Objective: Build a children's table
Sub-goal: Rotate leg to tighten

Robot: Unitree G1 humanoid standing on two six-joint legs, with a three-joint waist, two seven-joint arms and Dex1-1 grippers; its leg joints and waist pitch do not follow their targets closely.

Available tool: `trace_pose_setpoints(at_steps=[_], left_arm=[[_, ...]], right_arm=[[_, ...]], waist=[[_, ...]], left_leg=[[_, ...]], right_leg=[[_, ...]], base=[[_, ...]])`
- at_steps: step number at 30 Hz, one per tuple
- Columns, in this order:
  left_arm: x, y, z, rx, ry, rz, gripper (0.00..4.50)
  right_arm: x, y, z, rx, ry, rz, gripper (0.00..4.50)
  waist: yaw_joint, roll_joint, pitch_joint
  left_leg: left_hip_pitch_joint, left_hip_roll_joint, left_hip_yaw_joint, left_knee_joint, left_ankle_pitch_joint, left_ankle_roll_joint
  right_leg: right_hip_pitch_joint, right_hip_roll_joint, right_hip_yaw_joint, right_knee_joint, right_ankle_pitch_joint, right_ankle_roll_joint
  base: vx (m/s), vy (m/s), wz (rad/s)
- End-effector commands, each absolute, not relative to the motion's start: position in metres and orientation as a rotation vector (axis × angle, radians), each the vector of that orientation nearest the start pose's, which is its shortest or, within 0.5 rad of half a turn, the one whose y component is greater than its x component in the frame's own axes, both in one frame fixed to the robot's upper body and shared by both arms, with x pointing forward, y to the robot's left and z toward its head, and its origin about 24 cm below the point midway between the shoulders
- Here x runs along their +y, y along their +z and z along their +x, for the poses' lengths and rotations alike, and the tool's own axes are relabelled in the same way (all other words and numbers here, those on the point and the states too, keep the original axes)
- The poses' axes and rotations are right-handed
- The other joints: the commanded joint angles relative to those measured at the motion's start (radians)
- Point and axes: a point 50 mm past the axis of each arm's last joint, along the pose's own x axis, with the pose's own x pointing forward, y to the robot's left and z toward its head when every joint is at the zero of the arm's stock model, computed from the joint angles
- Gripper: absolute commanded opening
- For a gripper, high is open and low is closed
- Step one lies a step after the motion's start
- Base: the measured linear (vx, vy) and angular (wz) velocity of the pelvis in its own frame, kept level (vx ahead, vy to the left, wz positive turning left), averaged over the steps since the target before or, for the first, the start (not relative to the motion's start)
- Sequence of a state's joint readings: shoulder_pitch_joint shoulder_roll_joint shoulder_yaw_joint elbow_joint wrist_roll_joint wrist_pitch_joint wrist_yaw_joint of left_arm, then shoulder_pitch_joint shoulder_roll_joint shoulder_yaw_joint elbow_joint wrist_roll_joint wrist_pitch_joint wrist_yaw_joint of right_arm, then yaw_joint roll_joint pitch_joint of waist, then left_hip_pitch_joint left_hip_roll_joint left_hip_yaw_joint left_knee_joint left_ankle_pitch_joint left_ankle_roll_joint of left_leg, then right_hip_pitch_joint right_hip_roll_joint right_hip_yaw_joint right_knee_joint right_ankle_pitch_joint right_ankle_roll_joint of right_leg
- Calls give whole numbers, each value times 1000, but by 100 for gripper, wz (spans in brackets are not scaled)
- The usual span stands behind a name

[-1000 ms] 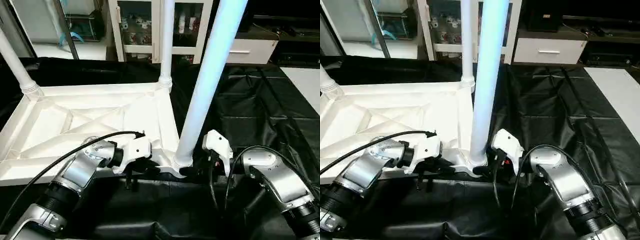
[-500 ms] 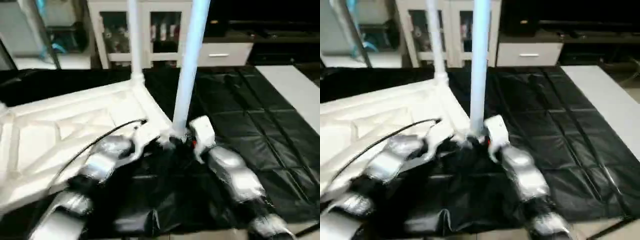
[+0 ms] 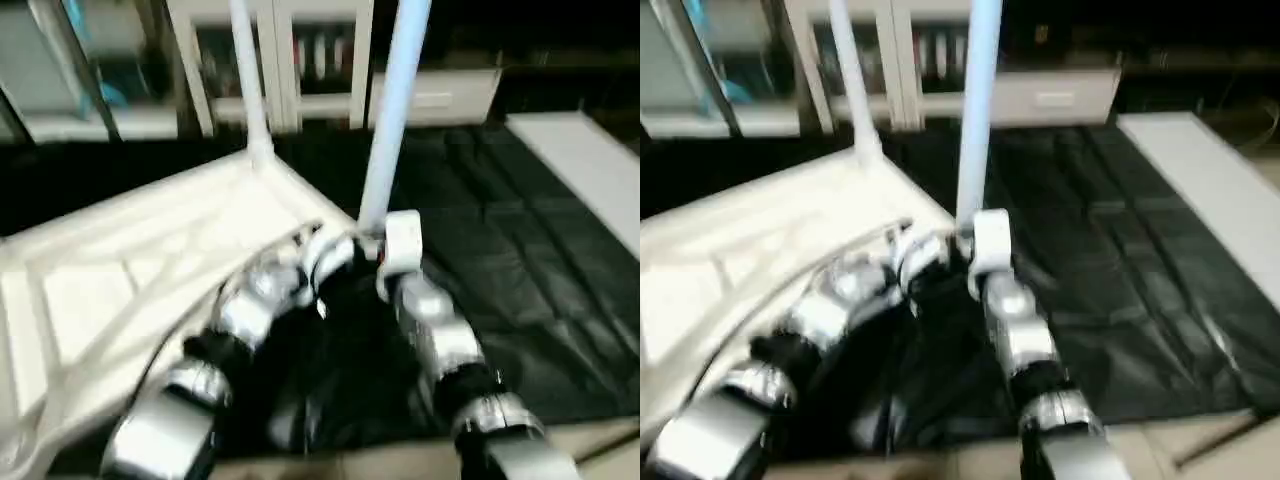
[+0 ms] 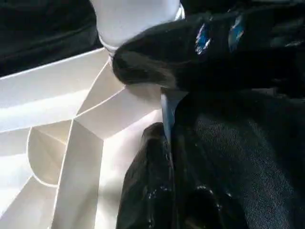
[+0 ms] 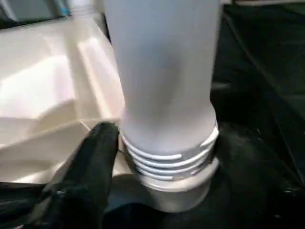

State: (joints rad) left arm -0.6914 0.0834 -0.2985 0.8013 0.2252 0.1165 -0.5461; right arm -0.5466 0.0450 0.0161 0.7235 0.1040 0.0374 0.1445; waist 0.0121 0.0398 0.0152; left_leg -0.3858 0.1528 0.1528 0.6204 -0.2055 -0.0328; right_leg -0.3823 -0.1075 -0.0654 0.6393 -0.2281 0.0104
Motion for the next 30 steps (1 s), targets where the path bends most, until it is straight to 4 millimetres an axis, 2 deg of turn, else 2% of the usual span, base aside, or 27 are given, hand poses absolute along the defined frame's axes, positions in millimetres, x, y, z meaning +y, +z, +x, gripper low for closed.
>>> trace_pose_setpoints(at_steps=[1, 3, 5, 6, 7, 8, 9, 10, 11, 12, 15, 16, 17, 18, 20, 23, 26, 27, 30], left_arm=[[58, 16, 327, 383, -955, 473, 0], [61, 16, 326, 385, -981, 477, 0], [61, 16, 326, 385, -981, 477, 0], [65, 16, 325, 386, -1002, 482, 0], [72, 17, 319, 390, -1089, 487, 0], [76, 18, 317, 396, -1123, 485, 0], [79, 20, 314, 397, -1168, 486, 0], [79, 20, 314, 397, -1168, 486, 0], [83, 22, 308, 394, -1237, 483, 0], [86, 23, 306, 397, -1263, 482, 0], [97, 26, 298, 422, -1345, 501, 0], [98, 26, 297, 425, -1356, 504, 0], [104, 28, 293, 439, -1410, 517, 0], [107, 31, 290, 442, -1443, 519, 0], [108, 31, 289, 443, -1449, 515, 0], [111, 35, 286, 455, -1482, 514, 0], [112, 36, 285, 463, -1498, 518, 0], [112, 38, 284, 465, -1510, 519, 0], [111, 38, 283, 467, -1518, 522, 0]], right_arm=[[-72, 44, 338, 155, 421, 106, 373], [-80, 47, 335, 141, 437, 92, 386], [-80, 47, 335, 141, 437, 92, 405], [-85, 48, 333, 132, 463, 75, 416], [-101, 51, 324, 146, 549, 40, 416], [-107, 52, 320, 159, 585, 24, 427], [-113, 53, 314, 179, 633, 4, 435], [-113, 53, 314, 179, 633, 4, 442], [-121, 55, 307, 208, 707, -35, 442], [-125, 55, 303, 219, 742, -56, 447], [-143, 59, 285, 285, 918, -155, 447], [-145, 59, 283, 293, 933, -162, 447], [-154, 61, 272, 333, 1037, -187, 447], [-159, 62, 265, 365, 1090, -205, 447], [-160, 63, 263, 376, 1098, -209, 447], [-162, 64, 259, 415, 1150, -224, 447], [-158, 65, 264, 412, 1147, -219, 447], [-152, 64, 270, 399, 1147, -229, 447], [-148, 64, 274, 397, 1150, -237, 447]], waist=[[-5, -19, -34], [-4, -19, -32], [-5, -20, -34], [-1, -19, -35], [4, -18, -33], [12, -19, -35], [17, -18, -37], [21, -17, -39], [22, -16, -38], [24, -17, -36], [26, -17, -37], [30, -17, -38], [29, -16, -37], [31, -17, -38], [31, -18, -37], [30, -19, -35], [31, -19, -35], [31, -11, -35], [28, -16, -36]], left_leg=[[13, 65, -14, -92, -245, 94], [14, 68, -9, -96, -271, 74], [16, 70, -4, -99, -260, 63], [19, 71, -1, -100, -248, 63], [20, 71, 1, -100, -223, 74], [20, 76, 3, -99, -202, 83], [14, 77, 3, -99, -159, 98], [14, 77, 2, -97, -137, 102], [14, 76, 6, -97, -139, 107], [12, 77, 6, -100, -159, 101], [16, 81, 6, -101, -170, 95], [18, 82, 7, -100, -169, 96], [19, 82, 8, -101, -168, 97], [17, 85, 8, -101, -152, 104], [17, 84, 10, -100, -147, 108], [19, 84, 12, -101, -158, 97], [21, 83, 14, -101, -154, 83], [21, 83, 13, -102, -155, 74], [23, 83, 16, -101, -155, 60]], right_leg=[[38, -49, 40, -92, -89, -271], [35, -52, 44, -102, -165, -244], [32, -50, 45, -104, -176, -230], [30, -49, 45, -107, -168, -227], [32, -47, 46, -108, -141, -222], [37, -49, 46, -105, -115, -216], [41, -50, 45, -99, -70, -213], [44, -47, 44, -96, -46, -212], [34, -48, 45, -94, -30, -223], [39, -48, 44, -94, -46, -224], [38, -47, 44, -93, -28, -230], [39, -47, 43, -93, -22, -230], [36, -47, 44, -93, -12, -236], [40, -48, 44, -89, 17, -237], [37, -49, 45, -90, 22, -242], [35, -49, 44, -92, 1, -258], [34, -49, 45, -90, -4, -266], [33, -50, 44, -89, -2, -271], [33, -47, 44, -87, 7, -271]], base=[[0, 0, 0], [0, 0, 0], [0, 0, 0], [0, 0, 0], [0, 0, 0], [0, 0, 0], [0, 0, 0], [0, 0, 0], [0, 0, 0], [0, 0, 0], [0, 0, 0], [0, 0, 0], [0, 0, 0], [0, 0, 0], [0, 0, 0], [0, 0, 0], [0, 0, 0], [0, 0, 0], [0, 0, 0]])
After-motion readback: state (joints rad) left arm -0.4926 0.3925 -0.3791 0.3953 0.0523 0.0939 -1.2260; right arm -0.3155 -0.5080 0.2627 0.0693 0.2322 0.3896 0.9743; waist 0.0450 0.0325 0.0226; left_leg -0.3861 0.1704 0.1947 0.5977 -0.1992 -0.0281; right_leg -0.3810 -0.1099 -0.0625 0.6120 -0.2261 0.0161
